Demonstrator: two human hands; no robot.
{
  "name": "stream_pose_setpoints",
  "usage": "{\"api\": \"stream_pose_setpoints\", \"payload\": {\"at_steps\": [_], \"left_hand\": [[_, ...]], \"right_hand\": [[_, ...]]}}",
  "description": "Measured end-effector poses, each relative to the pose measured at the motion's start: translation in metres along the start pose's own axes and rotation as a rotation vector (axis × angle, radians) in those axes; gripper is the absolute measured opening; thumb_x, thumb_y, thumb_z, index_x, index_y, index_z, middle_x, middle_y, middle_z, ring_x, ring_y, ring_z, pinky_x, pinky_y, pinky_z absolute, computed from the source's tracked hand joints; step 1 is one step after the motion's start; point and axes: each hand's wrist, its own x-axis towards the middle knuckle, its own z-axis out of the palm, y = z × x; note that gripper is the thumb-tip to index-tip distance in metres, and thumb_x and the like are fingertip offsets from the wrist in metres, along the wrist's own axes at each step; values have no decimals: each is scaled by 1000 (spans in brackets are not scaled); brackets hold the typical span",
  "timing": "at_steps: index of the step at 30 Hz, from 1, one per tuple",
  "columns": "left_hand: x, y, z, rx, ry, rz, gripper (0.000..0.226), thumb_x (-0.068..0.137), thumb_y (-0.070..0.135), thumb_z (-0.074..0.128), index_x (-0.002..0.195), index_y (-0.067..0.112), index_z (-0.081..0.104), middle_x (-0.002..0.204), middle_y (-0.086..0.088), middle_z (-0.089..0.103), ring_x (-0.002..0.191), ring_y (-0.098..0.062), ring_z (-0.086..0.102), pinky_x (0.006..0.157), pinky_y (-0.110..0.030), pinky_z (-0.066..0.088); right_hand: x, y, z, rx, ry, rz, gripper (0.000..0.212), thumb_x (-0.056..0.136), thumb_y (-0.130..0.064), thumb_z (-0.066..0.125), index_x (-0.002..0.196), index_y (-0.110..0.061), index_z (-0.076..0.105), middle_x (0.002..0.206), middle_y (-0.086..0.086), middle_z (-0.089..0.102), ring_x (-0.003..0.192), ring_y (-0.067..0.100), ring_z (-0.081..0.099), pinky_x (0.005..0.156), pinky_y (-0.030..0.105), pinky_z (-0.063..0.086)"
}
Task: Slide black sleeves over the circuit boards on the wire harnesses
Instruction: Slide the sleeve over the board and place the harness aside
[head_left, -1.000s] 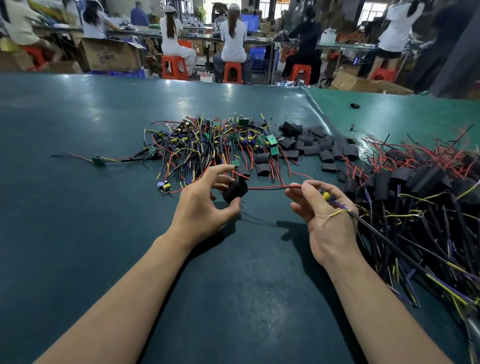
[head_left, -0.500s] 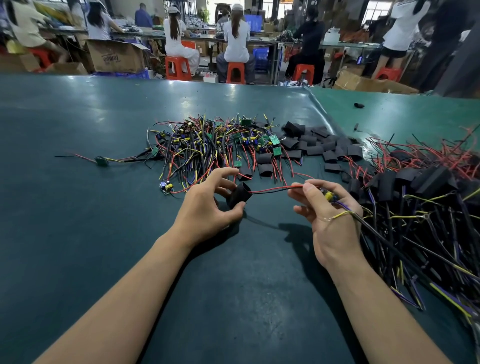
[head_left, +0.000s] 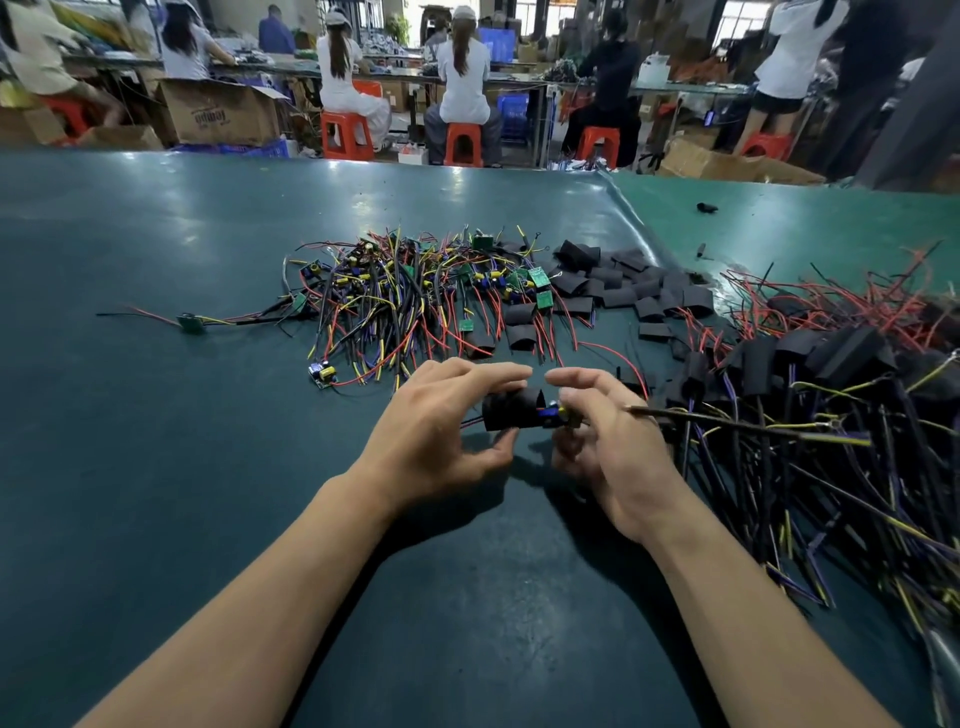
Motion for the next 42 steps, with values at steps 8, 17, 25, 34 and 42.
{"api": "stream_pose_setpoints", "payload": {"at_steps": [8, 17, 25, 34, 42], "left_hand": [[-1, -4, 1, -81, 25, -27, 55, 72, 10, 79, 124, 13, 62, 106, 9, 73, 97, -19, 66, 93, -39, 46], [-1, -4, 6, -209, -12, -34, 45, 73, 12, 77, 115, 15, 63, 103, 7, 73, 97, -6, 67, 82, -37, 54], [-1, -3, 3, -113, 13, -5, 37, 75, 10, 78, 110, 8, 67, 100, -1, 70, 91, -18, 65, 83, -37, 53], [0, -1, 2, -113, 20, 50, 35, 76, 9, 76, 110, 6, 67, 100, -4, 71, 90, -23, 68, 79, -42, 56], [1, 3, -2, -111, 62, 28, 38, 77, 6, 78, 113, 5, 68, 104, -3, 70, 95, -18, 66, 85, -35, 54]], "right_hand": [[3, -3, -4, 111, 2, -76, 16, 69, -20, 73, 78, -12, 63, 65, -2, 67, 56, 12, 60, 51, 20, 49], [6, -3, -7, 314, 41, 119, 21, 71, -17, 73, 85, -4, 65, 66, 5, 68, 51, 13, 63, 49, 18, 53], [4, 2, -6, 189, -50, 100, 17, 86, 6, 62, 93, -4, 73, 83, 12, 74, 70, 22, 72, 60, 24, 59], [4, 5, -5, 97, 8, 23, 6, 77, -2, 74, 76, -7, 72, 70, 7, 69, 65, 16, 68, 54, 23, 53], [2, -1, -6, 176, -141, 75, 25, 68, -14, 73, 92, -8, 67, 80, 12, 70, 67, 23, 70, 54, 27, 56]]}}
